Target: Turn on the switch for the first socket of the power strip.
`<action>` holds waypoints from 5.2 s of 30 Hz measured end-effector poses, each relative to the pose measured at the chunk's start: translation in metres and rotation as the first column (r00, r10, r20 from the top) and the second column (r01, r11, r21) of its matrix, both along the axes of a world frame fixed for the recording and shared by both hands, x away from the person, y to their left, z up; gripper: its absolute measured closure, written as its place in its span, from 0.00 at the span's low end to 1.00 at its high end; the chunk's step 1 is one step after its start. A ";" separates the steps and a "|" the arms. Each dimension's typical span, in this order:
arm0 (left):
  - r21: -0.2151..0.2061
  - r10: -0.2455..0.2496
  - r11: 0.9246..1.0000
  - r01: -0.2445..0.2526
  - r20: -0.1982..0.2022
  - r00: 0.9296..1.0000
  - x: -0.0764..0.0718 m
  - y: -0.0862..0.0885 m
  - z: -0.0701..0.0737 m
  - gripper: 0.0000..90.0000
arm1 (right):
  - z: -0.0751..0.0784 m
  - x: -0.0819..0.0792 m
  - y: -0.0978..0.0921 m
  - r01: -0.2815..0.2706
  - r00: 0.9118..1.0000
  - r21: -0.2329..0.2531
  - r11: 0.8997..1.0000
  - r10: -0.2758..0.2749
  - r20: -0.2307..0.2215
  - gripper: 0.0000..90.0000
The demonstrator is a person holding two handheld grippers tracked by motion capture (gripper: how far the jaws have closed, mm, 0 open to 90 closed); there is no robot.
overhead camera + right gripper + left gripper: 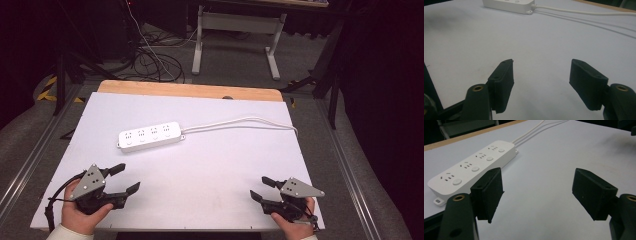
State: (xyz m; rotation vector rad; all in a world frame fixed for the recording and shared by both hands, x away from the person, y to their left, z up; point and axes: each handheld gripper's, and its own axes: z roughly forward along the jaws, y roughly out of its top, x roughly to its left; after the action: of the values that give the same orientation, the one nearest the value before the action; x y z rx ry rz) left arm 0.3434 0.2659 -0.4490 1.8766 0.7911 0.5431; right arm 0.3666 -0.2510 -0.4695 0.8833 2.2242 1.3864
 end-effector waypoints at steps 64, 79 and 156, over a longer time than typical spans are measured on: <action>0.038 -0.059 0.997 0.063 -0.116 0.991 0.081 -0.032 0.065 0.72 | -0.003 0.001 0.002 -0.017 1.000 -0.003 1.000 0.017 -0.013 0.41; 0.007 -0.046 0.999 0.047 -0.125 0.991 0.120 -0.046 0.048 1.00 | -0.003 0.001 0.002 -0.025 1.000 -0.005 1.000 0.025 -0.011 0.41; 0.164 0.162 0.979 -0.122 -0.259 0.952 0.194 -0.081 -0.012 1.00 | -0.003 0.000 0.003 -0.051 0.999 -0.003 0.999 0.051 -0.012 0.41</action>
State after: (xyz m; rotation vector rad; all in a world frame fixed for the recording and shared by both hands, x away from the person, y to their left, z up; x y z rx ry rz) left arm 0.5374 0.1852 -0.4609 2.0681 1.0997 0.4477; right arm 0.3669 -0.2480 -0.4725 0.8414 2.2716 1.4035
